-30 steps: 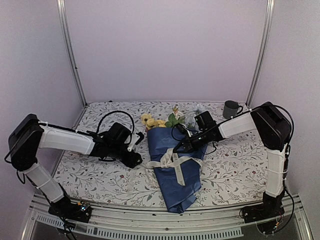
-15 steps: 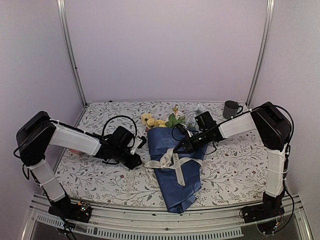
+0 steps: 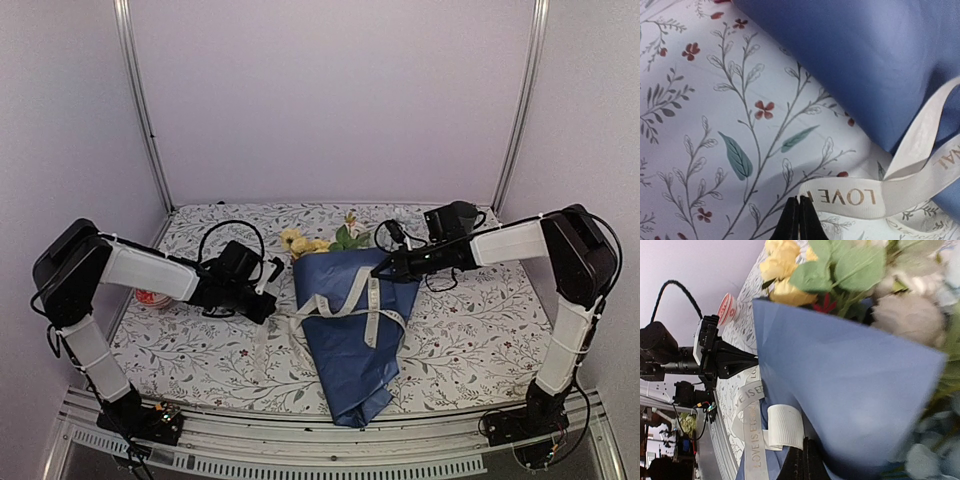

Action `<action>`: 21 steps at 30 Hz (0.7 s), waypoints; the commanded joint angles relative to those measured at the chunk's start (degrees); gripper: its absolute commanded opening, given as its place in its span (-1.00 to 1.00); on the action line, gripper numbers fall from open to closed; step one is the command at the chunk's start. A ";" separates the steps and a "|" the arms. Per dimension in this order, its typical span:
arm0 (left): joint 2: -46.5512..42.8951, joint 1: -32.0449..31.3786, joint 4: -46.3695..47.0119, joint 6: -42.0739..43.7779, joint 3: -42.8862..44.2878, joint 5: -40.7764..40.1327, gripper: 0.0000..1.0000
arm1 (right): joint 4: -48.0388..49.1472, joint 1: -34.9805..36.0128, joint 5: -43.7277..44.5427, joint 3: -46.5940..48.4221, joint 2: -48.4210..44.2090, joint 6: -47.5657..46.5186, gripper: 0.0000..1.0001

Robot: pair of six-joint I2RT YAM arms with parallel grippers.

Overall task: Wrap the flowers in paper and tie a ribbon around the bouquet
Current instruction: Tie the ribbon around the folded bouquet.

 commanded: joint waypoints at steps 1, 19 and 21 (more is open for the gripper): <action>1.19 1.13 1.92 0.95 2.94 -4.36 -1.00 | 2.75 -5.17 5.40 -3.59 -4.47 3.98 -1.00; -5.77 6.81 5.05 -2.31 -1.89 -13.73 -1.00 | 4.54 -27.77 9.58 -22.31 -22.91 9.34 -1.00; -6.02 7.34 5.12 -2.83 -2.59 -13.99 -1.00 | 4.76 -31.82 9.82 -24.80 -23.65 10.22 -1.00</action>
